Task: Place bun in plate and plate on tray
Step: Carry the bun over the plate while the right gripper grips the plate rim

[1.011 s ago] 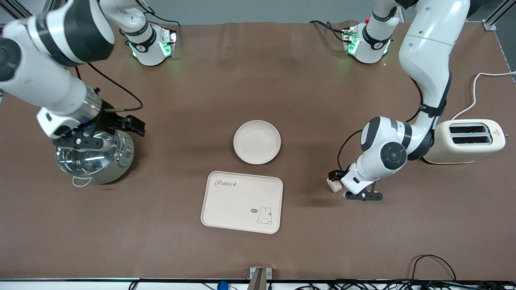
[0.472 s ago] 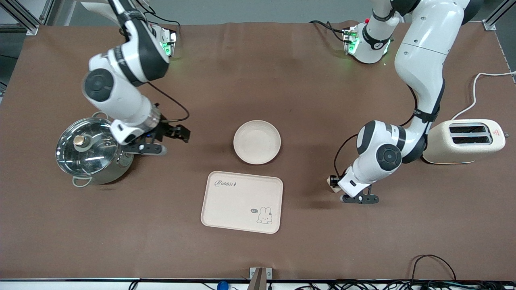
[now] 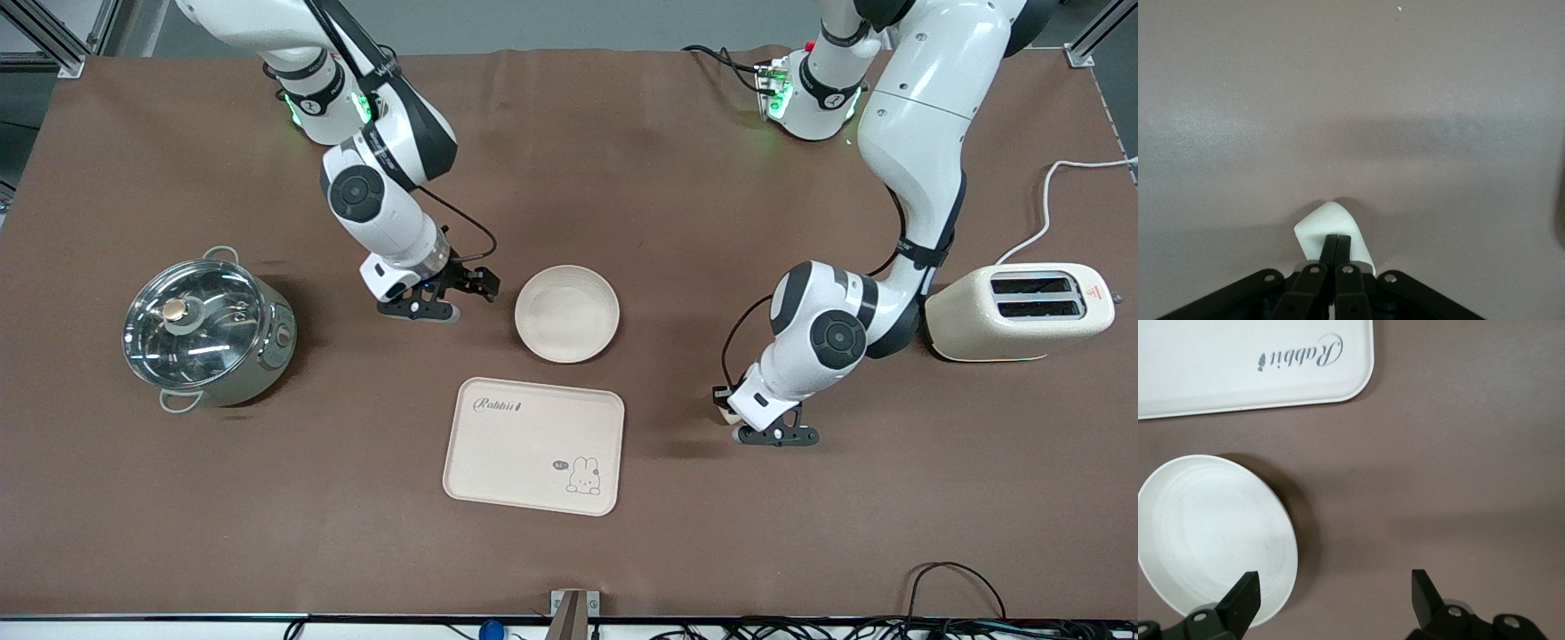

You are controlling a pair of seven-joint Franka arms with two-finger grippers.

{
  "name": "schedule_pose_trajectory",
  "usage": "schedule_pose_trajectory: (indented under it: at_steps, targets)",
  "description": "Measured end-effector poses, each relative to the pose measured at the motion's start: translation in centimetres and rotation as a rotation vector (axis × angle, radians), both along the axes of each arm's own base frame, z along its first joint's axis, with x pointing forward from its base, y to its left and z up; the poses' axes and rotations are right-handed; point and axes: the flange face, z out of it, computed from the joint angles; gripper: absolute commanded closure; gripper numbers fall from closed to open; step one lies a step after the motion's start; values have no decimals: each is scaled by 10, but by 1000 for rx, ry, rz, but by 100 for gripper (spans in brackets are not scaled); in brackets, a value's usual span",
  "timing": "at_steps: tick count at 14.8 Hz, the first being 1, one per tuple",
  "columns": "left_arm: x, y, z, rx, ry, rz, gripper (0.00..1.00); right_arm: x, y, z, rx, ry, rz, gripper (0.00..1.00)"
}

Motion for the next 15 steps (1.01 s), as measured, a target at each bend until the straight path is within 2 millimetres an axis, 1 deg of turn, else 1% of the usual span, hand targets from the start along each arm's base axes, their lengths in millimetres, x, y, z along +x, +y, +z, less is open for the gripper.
schedule_pose_trajectory:
  at_steps: [3,8,12,13,15]
  targets:
    - [0,0,1,-1,-2,0,100,-2,11,-32,31,-2,-40,0]
    - [1,-7,6,-7,-9,15,100,-14,35,-63,65,-6,-58,0]
    - [-3,-31,16,-11,2,47,100,-23,54,-72,72,2,-38,1]
    - [-4,-40,23,-7,15,58,100,-25,56,-71,71,2,-32,3]
    - [-6,-58,43,-3,35,97,100,-27,59,-71,70,-1,-24,4]
